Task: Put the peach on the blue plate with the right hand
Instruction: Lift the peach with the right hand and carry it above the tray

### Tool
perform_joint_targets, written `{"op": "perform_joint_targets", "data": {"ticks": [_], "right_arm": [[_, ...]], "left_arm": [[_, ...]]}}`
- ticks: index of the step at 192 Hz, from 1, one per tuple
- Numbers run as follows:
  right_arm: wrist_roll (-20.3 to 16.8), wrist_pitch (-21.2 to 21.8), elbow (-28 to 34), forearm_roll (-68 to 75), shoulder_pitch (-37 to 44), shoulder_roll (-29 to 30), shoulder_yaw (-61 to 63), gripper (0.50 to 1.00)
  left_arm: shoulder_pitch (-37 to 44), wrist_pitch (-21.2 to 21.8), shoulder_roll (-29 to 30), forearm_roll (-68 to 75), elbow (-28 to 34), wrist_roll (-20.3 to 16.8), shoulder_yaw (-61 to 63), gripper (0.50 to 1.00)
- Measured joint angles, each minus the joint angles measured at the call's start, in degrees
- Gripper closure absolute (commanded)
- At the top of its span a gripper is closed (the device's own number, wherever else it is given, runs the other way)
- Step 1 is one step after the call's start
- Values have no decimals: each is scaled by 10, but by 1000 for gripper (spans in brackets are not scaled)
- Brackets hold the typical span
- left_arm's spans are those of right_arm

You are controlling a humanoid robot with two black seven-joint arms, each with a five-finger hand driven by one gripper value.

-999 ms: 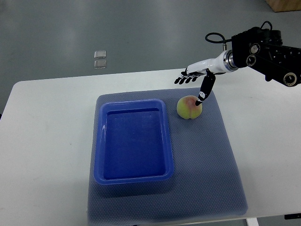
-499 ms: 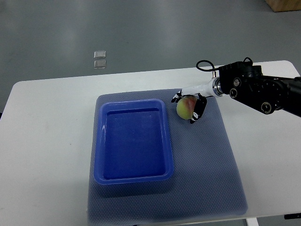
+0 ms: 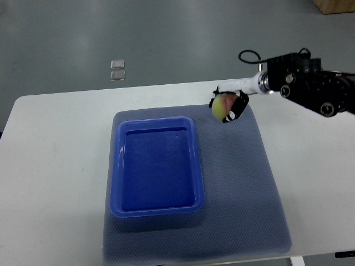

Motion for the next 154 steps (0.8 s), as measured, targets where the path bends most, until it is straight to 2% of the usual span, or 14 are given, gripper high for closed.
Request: {"op": "perform_joint_targets", "data": {"ticks": [39, 83, 109, 154], "right_arm": [[-4, 73, 92, 47, 119, -84, 0, 1000], [-14, 87, 135, 59, 175, -109, -7, 1000], [-22, 87, 136, 60, 191, -92, -8, 1000], [-24, 70, 119, 90, 189, 25, -8, 1000]], "left_arm": [[0, 0, 0, 0, 0, 0, 0, 500], [0, 0, 0, 0, 0, 0, 0, 500], [1, 0, 0, 0, 0, 0, -1, 500], [0, 0, 0, 0, -1, 0, 0, 500]]}}
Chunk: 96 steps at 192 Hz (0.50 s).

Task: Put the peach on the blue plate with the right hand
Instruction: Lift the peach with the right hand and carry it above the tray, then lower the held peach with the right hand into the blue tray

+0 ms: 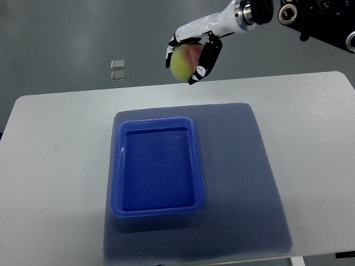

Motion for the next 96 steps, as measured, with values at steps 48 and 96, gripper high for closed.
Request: {"op": "perform_joint_targets", "data": {"ticks": [48, 96], "right_arm": [[0, -44, -56, 26, -28, 166, -46, 1000], [1, -77, -110, 17, -114, 183, -65, 1000]], "left_arm": [[0, 0, 0, 0, -3, 0, 2, 500], [0, 0, 0, 0, -2, 0, 3, 500]]}}
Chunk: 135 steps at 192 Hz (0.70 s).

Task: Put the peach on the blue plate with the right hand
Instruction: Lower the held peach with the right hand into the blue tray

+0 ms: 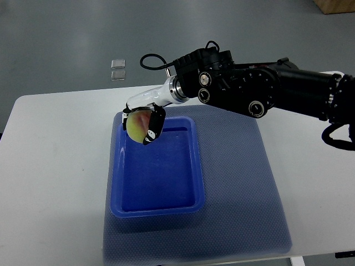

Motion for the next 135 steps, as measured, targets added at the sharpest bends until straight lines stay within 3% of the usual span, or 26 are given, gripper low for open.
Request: {"op": "perform_joint_targets", "data": {"ticks": [98, 119, 127, 132, 135], "right_arm": [[8, -24, 19, 3, -80, 0, -2, 998], [8, -30, 21, -1, -86, 0, -2, 967], [8, -31, 21, -1, -86, 0, -2, 893], [9, -32, 21, -2, -87, 0, -2, 802], [9, -33, 21, -2, -88, 0, -2, 801]], "left_arm": [[0, 0, 0, 0, 0, 0, -2, 500], [0, 0, 0, 0, 2, 0, -2, 500], [0, 0, 0, 0, 2, 0, -2, 500], [0, 0, 0, 0, 2, 0, -2, 500], [0, 0, 0, 0, 2, 0, -2, 500]]}}
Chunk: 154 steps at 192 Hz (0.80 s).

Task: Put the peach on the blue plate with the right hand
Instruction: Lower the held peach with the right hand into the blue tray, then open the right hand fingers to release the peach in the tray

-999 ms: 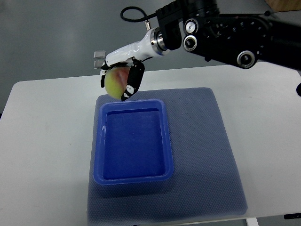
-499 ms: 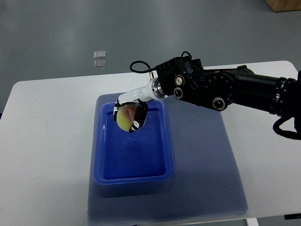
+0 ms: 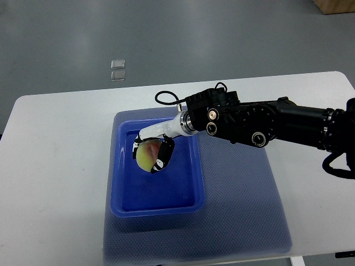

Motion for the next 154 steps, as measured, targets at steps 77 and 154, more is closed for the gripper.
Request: {"op": "perform_joint_targets", "data": {"ticks": [77, 154], "right_arm": [[-1, -9, 0, -7, -21, 0, -1, 597], [-1, -3, -2, 3, 13, 0, 34, 566]], "left_arm": [[0, 0, 0, 0, 1, 0, 0, 500], [0, 0, 0, 0, 2, 0, -1, 500]]}}
